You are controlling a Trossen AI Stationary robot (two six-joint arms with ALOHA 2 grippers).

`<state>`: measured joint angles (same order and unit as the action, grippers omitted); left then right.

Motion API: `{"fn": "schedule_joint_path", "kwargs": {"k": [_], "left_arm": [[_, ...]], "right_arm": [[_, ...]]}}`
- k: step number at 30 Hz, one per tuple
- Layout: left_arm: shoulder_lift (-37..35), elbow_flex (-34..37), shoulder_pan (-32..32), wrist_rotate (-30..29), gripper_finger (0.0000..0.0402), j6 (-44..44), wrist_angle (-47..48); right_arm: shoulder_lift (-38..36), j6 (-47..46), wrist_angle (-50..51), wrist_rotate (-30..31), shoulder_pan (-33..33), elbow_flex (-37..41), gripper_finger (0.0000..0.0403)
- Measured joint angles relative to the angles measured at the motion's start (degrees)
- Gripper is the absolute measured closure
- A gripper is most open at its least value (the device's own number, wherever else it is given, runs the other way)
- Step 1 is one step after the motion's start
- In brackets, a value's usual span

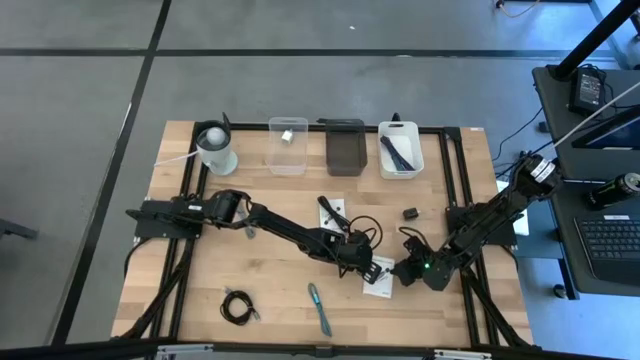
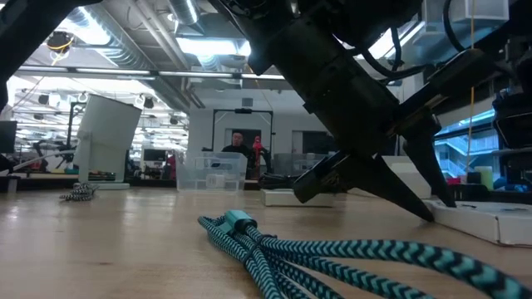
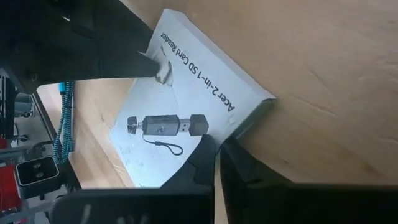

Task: Pick and place items into bin
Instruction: Put the bottom white card reader box into the black bin

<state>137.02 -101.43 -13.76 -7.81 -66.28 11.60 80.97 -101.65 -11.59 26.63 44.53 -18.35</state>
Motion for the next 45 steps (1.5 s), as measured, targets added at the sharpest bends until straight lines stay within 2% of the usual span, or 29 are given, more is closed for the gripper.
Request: {"fn": "schedule_joint_path", "kwargs": {"k": [5,11,26,32,38,45], "left_arm": [[-1.8,0.0,0.6,2.9,0.032,5.1,3.0],[-5.8,0.0,1.3,3.2,0.032,9.2,4.5],[-12.3,-0.1,1.5,-0.7,0.032,15.5,12.9],[-16.2,-0.1,1.5,-1.4,0.032,19.7,16.8],[-21.0,-0.1,0.2,-7.3,0.032,27.5,22.3],[-23.7,-0.1,-2.6,-16.6,0.0328,33.9,33.4]], "right_arm": [[-1.4,0.7,1.0,1.1,0.8,0.0,0.0402],[-2.3,0.8,1.5,1.3,1.9,0.0,0.0402],[-3.1,4.5,1.5,-0.4,2.1,-2.7,0.0401],[-5.4,4.9,7.9,1.8,2.1,-5.4,0.0402],[-11.4,4.8,18.3,2.7,2.2,-7.7,0.0402],[-18.3,4.7,29.1,7.2,1.9,-11.4,0.0402]]}}
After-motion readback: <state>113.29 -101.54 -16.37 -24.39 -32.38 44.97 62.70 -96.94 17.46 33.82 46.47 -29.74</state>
